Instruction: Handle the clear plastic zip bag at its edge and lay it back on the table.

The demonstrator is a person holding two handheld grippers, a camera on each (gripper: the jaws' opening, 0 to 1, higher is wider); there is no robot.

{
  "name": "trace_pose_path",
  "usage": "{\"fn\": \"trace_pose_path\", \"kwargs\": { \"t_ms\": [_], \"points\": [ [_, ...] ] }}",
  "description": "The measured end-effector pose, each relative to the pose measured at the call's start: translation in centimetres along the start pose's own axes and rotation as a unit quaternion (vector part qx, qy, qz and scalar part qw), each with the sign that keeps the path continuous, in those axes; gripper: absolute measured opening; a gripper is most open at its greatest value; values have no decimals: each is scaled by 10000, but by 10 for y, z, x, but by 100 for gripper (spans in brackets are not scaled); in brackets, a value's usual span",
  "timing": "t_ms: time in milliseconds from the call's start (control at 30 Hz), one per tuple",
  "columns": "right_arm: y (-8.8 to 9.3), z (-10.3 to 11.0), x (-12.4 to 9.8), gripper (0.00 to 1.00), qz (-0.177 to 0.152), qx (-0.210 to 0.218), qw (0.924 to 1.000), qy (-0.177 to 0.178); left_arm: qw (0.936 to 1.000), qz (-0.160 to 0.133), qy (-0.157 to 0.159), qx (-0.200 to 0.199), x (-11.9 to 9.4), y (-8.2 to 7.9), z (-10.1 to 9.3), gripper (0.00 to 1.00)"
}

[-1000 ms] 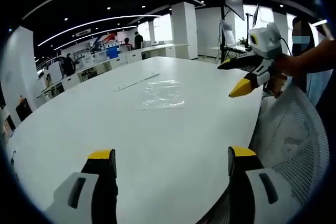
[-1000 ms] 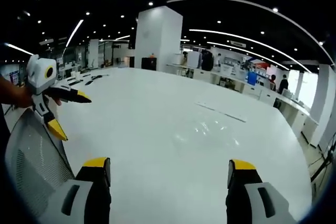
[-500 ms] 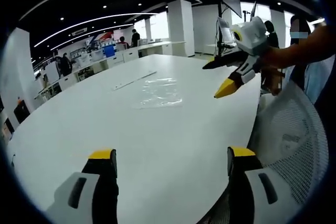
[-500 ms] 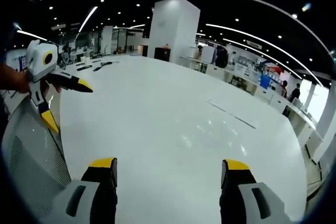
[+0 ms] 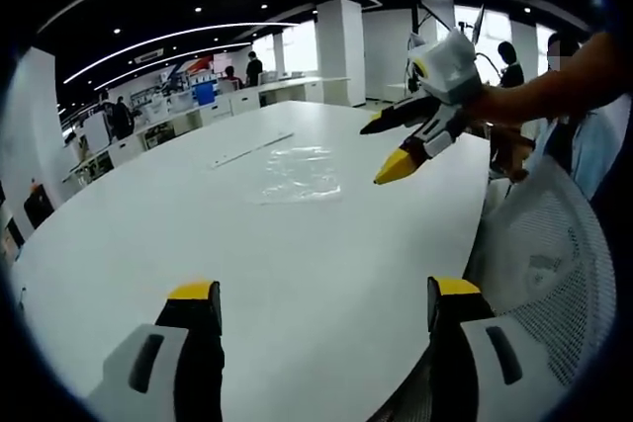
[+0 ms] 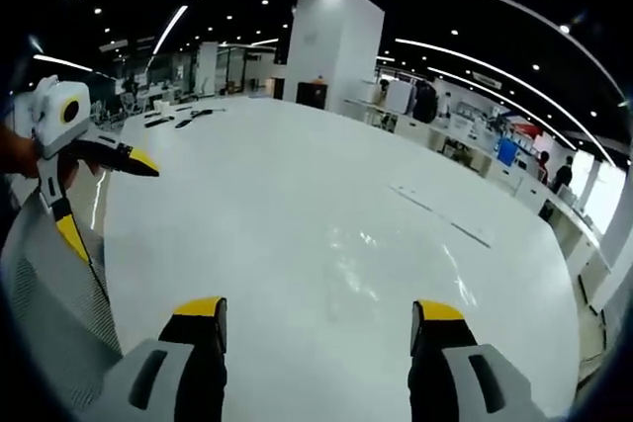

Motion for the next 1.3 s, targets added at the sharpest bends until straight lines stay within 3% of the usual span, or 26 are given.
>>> {"fn": "trace_pose_path", "kwargs": {
  "t_ms": [867,1033,1300],
  "points": [
    [6,-1,39,59,388,-309,9986,-156,10000,-20,-45,-65,-2,-3,-2,84],
    [9,-6,48,46,526,-370,9979,-109,10000,63,-36,37,-2,-2,-3,83],
    [18,-8,59,43,717,-194,9971,-177,9999,114,-33,-22,-3,2,-4,83]
  ]
}}
Point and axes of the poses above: the point that each gripper's makers call its tool centre point, and the gripper's own axes: x roughly forward along the fingers, z roughly to its left, y roughly out of its underside, the point moved 1 cm from there along -x, roughly backward along the fingers, and after that the axes turned 10 degrees about y, right-handed, at the moved point
